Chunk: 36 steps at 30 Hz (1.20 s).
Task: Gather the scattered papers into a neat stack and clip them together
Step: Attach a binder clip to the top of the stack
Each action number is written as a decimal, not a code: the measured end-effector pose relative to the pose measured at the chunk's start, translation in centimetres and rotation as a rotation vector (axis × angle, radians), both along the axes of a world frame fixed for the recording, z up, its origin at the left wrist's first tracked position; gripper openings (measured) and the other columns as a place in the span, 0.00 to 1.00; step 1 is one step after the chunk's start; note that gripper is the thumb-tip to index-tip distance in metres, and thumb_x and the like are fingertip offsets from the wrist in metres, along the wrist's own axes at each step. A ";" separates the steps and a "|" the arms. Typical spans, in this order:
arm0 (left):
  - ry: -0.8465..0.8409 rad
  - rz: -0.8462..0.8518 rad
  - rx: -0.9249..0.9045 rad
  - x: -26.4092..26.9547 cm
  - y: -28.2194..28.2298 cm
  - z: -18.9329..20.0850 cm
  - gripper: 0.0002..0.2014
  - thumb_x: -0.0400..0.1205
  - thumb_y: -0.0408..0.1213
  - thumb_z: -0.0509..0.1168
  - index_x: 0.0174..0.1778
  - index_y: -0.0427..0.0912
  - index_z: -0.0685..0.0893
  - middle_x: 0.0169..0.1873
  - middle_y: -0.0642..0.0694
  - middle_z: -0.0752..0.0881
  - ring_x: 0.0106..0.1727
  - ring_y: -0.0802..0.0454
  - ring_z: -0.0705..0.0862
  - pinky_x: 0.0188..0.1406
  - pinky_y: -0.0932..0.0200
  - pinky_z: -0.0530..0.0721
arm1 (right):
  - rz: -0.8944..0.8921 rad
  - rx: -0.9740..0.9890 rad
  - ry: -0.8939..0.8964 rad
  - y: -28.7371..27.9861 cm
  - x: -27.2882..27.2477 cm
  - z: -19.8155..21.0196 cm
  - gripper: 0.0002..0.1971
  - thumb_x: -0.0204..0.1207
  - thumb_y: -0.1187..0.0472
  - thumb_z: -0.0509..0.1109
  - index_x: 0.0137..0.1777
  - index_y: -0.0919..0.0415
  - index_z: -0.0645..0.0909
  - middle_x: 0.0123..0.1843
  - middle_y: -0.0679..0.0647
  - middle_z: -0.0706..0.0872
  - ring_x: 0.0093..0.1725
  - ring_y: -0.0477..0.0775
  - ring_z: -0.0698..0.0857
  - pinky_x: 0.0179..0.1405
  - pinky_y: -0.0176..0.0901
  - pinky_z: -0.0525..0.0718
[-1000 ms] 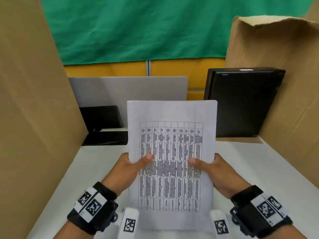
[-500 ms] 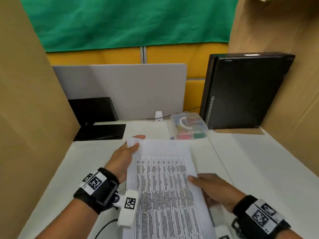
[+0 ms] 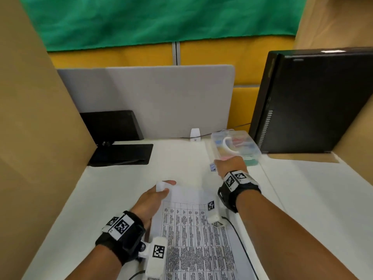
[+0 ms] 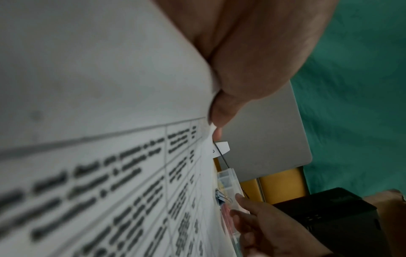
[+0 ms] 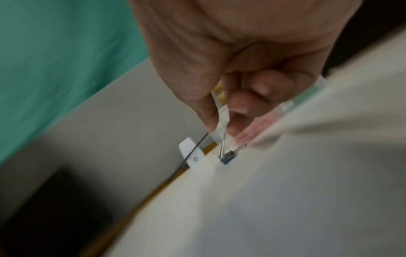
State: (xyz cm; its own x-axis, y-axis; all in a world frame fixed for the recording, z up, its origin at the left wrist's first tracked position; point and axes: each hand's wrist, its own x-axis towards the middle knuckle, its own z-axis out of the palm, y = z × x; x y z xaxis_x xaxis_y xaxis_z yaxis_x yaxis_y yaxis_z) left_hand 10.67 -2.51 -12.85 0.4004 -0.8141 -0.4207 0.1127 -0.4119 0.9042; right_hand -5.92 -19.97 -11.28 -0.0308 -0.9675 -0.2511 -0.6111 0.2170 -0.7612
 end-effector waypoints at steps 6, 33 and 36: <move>0.074 -0.013 -0.013 0.3 -0.6 -1.2 0.15 0.87 0.34 0.59 0.55 0.51 0.92 0.54 0.37 0.93 0.59 0.33 0.89 0.62 0.34 0.85 | -0.072 0.082 -0.177 -1.2 1.2 -1.8 0.13 0.75 0.55 0.73 0.57 0.58 0.88 0.58 0.57 0.89 0.49 0.58 0.84 0.38 0.42 0.78; 0.124 -0.147 -0.185 -0.5 0.5 -2.1 0.14 0.88 0.37 0.59 0.62 0.53 0.88 0.58 0.41 0.92 0.55 0.41 0.90 0.59 0.40 0.87 | 0.776 0.059 -0.033 0.8 -2.6 2.5 0.10 0.68 0.67 0.84 0.49 0.66 0.94 0.37 0.50 0.94 0.38 0.44 0.85 0.35 0.31 0.82; 0.154 -0.159 -0.199 -0.4 0.6 -2.2 0.14 0.88 0.37 0.59 0.64 0.52 0.87 0.60 0.47 0.92 0.59 0.41 0.89 0.61 0.40 0.86 | 0.837 0.042 0.074 0.3 -2.4 3.3 0.08 0.67 0.64 0.85 0.46 0.63 0.94 0.46 0.61 0.95 0.40 0.47 0.85 0.42 0.37 0.85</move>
State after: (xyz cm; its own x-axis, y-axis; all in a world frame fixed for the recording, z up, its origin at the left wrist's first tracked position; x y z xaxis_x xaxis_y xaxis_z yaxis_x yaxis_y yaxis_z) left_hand 10.26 -1.89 -15.05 0.2046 -0.9342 -0.2922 0.2033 -0.2514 0.9463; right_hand -8.27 -19.68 -7.93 0.6752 -0.6680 -0.3130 -0.6309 -0.3030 -0.7142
